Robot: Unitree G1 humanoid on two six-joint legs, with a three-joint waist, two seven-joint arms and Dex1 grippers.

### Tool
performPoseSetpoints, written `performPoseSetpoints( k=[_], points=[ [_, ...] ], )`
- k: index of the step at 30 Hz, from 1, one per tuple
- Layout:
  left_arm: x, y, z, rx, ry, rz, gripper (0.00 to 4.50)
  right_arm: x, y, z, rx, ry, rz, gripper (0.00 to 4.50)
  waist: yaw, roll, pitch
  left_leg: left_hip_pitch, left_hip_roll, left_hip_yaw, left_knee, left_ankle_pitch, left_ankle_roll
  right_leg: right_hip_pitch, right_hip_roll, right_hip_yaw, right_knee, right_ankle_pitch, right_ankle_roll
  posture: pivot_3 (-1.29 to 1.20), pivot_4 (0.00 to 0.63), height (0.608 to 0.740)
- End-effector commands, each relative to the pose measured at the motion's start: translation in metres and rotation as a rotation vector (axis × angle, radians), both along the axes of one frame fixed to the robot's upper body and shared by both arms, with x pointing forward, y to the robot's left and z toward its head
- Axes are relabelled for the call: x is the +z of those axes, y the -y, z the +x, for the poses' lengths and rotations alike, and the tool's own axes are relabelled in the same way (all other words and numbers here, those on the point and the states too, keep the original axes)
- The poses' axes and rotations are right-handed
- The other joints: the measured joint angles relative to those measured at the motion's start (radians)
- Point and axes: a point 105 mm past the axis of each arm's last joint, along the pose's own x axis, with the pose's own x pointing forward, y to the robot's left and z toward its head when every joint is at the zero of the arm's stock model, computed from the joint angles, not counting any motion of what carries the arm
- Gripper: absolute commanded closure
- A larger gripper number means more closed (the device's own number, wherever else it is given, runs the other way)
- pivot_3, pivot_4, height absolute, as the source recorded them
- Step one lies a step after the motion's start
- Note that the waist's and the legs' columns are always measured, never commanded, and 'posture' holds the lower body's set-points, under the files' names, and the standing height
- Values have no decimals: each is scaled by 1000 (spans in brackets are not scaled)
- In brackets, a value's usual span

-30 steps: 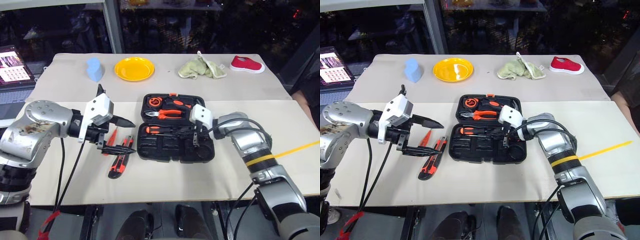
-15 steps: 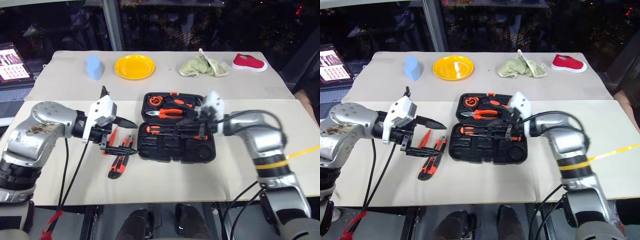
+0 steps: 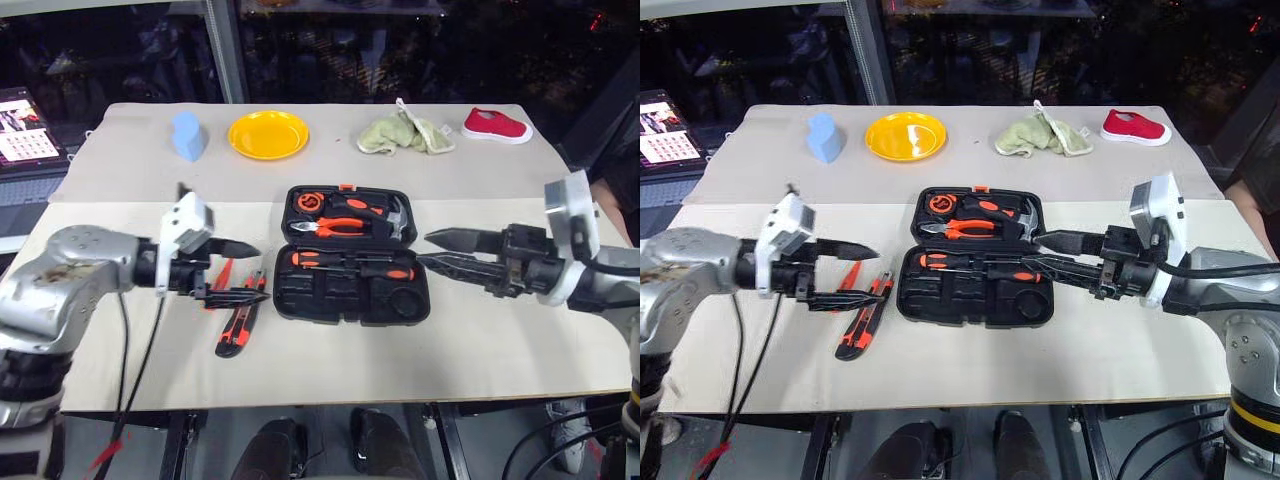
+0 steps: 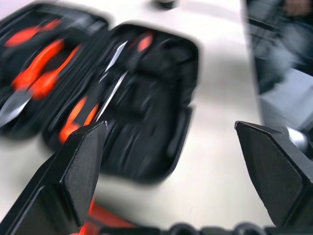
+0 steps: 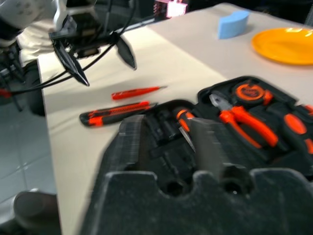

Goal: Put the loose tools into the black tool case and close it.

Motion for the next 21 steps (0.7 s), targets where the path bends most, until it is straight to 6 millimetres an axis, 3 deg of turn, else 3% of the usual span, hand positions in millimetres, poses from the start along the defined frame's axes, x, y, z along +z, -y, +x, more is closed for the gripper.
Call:
performPoseSetpoints(
  k=[1, 3, 6, 10, 13, 18, 21],
  points=[
    [1, -45, -15, 224, 19, 48, 0, 7, -8, -2, 50, 36, 21, 723, -2, 0, 0, 0, 0, 0, 0, 0, 0, 0, 0, 0, 0, 0, 0, 0, 150, 740],
    [-5, -68, -28, 339, -3, 58, 0, 5, -12, -1, 68, 33, 26, 53, -3, 0, 0, 0, 0, 0, 0, 0, 0, 0, 0, 0, -1, 0, 0, 0, 150, 740],
    [-17, -97, -52, 496, -42, 72, 0, 3, -17, 2, 91, 32, 35, 13, -3, -1, 0, 0, 1, 0, 0, -1, 0, 1, -1, -1, -1, 0, 0, 0, 150, 740],
    [-36, -112, -73, 574, -104, 125, 0, 2, -20, 5, 114, 30, 39, 13, 17, -1, 1, 4, 0, 0, 0, -5, -7, 1, -3, -2, -3, 0, 0, 0, 150, 740],
    [-35, -104, -67, 555, -103, 140, 0, 2, -21, 5, 123, 32, 36, 13, 32, -1, 0, 5, 0, -1, 0, -8, -4, 3, -5, -2, -3, 0, 0, 0, 150, 740],
    [-19, -64, -26, 515, -181, 136, 0, 4, -24, -3, 136, 55, 29, 13, 53, -2, 0, 6, 0, -2, 0, -8, -3, 5, -4, -4, -2, 0, 1, 0, 150, 740],
    [-14, -50, -6, 524, -253, 171, 0, 3, -30, -10, 150, 58, 44, 13, 46, -2, 0, 6, -2, -2, 1, -5, -8, 5, 1, -4, -2, 1, 2, 0, 150, 740]
  ],
)
